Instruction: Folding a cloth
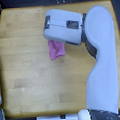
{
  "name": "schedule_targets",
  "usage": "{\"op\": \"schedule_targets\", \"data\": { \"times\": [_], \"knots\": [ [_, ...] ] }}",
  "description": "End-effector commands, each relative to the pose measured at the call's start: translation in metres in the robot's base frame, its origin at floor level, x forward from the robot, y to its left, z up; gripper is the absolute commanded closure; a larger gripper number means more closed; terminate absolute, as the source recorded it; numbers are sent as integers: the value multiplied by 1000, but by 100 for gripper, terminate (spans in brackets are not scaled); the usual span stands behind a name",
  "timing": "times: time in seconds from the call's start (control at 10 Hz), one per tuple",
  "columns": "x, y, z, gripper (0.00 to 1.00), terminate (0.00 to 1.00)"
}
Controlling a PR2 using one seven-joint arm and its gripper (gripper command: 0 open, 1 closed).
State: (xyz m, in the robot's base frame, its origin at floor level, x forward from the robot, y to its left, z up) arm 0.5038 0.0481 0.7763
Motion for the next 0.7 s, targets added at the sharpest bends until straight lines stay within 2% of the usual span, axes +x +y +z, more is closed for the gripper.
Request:
{"op": "schedule_targets", "data": {
  "times": [0.0,0.2,0.3,0.6],
  "knots": [
    [2,6,-12,100,0],
    [6,9,-18,100,0],
    [6,10,-19,0,0],
    [0,9,-19,0,0]
  ]
}}
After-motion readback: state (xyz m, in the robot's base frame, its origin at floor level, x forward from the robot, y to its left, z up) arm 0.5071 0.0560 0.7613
